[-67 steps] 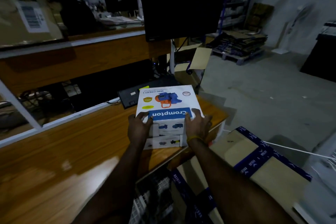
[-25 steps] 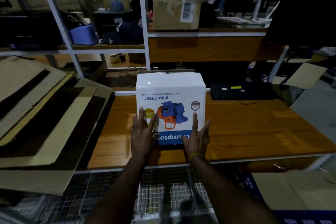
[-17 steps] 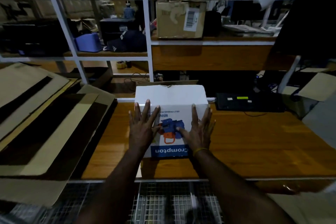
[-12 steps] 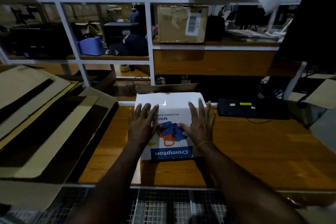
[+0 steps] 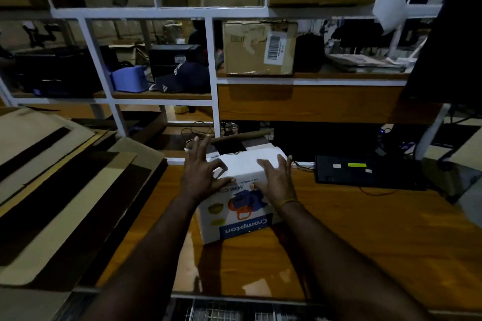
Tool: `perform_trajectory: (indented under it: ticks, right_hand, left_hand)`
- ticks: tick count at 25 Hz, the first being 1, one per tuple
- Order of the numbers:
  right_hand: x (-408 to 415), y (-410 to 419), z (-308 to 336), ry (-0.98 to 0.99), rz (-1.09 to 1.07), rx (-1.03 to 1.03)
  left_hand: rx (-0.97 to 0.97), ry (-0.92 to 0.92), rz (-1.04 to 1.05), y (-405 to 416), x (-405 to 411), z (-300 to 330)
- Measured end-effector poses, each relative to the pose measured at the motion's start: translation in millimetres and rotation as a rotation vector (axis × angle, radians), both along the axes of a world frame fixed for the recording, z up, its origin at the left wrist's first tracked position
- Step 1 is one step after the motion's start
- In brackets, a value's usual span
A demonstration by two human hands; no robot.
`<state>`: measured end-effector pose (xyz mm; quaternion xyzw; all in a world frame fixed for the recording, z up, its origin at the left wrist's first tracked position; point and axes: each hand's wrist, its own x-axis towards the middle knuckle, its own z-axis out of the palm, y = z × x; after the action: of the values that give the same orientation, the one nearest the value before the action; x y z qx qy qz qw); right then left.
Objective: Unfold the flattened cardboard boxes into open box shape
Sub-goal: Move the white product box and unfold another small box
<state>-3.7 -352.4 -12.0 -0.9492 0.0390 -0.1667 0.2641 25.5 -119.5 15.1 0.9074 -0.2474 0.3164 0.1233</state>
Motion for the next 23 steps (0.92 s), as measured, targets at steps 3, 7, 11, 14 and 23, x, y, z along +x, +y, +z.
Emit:
perform_trajectory:
  ticks: [3,7,11,14,23]
  right_hand:
    - [12.2,-13.4,1.9,0.011,0.037,0.035]
    - [28.3,-20.9,12.6,0.073,0.061,0.046]
    - [40.4,-3.9,21.6,0.158,-0.037,0.064]
    - [43.6,20.7,24.7,0.140,-0.206,0.030]
    - [43.7,84.3,9.8,-0.053,-0.444,0.247]
  left_hand:
    - [-0.003,0.130,-0.003,1.9,12.9,12.6]
    - [0.083,0.287,0.067,4.2,34.2,26.0]
    - [0.211,0.299,0.088,0.6,49.3,37.1]
    - [0.160,0.275,0.076,1.4,58.7,37.1]
    - [0.128,0.787,-0.048,29.4,108.0,45.8]
